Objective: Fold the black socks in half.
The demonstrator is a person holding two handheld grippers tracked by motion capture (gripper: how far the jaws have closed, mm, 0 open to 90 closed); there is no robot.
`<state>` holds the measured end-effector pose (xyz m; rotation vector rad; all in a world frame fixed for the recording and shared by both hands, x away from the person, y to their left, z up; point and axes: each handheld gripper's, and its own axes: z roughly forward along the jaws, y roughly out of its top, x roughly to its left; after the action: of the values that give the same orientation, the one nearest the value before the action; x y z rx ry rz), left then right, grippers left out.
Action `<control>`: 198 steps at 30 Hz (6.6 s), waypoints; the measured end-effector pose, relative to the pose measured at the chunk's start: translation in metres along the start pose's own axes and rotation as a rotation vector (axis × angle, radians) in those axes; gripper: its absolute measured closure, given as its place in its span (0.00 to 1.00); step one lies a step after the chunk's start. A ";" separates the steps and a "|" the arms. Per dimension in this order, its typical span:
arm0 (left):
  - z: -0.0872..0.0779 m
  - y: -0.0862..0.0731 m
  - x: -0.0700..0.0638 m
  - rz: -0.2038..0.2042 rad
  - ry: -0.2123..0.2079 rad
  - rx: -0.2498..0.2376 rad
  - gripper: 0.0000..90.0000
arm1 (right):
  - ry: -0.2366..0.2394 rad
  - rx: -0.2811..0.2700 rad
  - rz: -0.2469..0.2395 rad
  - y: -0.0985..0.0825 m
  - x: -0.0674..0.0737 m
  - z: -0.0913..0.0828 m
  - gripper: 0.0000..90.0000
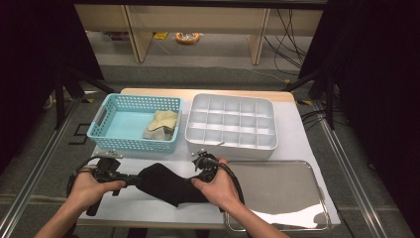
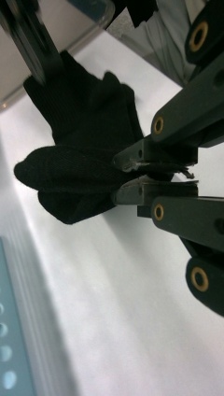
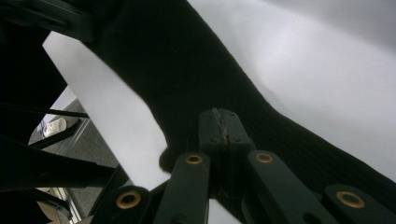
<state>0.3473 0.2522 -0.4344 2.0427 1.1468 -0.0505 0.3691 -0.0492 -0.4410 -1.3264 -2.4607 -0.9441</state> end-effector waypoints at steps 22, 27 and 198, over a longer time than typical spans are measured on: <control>-0.017 0.030 -0.009 -0.004 -0.107 -0.019 0.93 | 0.034 0.061 -0.030 -0.007 -0.001 0.030 0.98; -0.020 0.036 -0.012 -0.005 -0.117 -0.020 0.93 | 0.033 0.082 -0.039 -0.010 0.000 0.040 0.98; 0.089 0.006 -0.029 -0.169 -0.127 0.103 0.55 | -0.006 -0.020 0.033 -0.014 -0.021 -0.013 1.00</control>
<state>0.3631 0.1732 -0.4816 1.9957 1.2562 -0.3249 0.3680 -0.0768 -0.4462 -1.3735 -2.4318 -0.9616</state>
